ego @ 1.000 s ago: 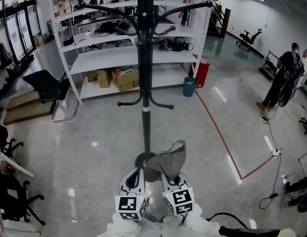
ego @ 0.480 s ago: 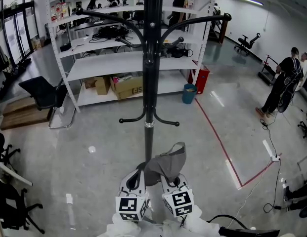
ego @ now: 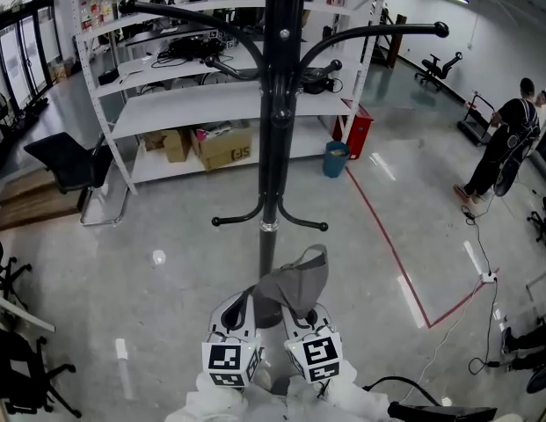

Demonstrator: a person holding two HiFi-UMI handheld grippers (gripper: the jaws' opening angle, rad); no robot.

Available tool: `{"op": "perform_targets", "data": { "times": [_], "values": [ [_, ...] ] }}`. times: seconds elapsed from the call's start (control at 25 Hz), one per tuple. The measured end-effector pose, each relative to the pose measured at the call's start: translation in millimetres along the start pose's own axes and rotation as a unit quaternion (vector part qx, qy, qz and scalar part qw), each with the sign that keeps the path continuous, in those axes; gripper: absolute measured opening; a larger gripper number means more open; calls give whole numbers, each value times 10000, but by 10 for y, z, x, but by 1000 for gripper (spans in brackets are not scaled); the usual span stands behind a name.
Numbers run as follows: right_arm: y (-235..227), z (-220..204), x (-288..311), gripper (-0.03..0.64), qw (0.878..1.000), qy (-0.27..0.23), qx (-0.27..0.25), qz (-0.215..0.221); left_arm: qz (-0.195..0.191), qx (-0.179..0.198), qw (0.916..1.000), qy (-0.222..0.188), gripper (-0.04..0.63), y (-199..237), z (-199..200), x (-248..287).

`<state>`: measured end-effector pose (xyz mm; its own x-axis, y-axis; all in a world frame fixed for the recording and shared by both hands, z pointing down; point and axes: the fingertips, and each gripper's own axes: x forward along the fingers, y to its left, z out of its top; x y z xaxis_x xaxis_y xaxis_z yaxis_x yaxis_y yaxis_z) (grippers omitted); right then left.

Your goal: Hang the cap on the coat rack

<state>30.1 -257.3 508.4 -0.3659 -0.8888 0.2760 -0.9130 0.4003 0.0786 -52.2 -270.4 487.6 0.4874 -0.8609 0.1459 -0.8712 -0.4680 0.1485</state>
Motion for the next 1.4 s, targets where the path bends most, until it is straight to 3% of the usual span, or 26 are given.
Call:
{"op": "perform_targets", "data": {
  "times": [0.28,0.52,0.84,1.4],
  "values": [
    [61,-95,80,26,9997,143,-29,203,256,-200,9994,141,-6,104,-119,-6],
    [-89,76,86,26,9997,21,-115,222,339,-265,9990,124,-8,132,-37,138],
    [-512,223,87,26,9997,-62,-207,149,202,-292,9992,190,-7,-60,-25,278],
    [-709,103,482,26,9967,80,340,738,431,-266,9984,268,-8,30,-56,456]
  ]
}}
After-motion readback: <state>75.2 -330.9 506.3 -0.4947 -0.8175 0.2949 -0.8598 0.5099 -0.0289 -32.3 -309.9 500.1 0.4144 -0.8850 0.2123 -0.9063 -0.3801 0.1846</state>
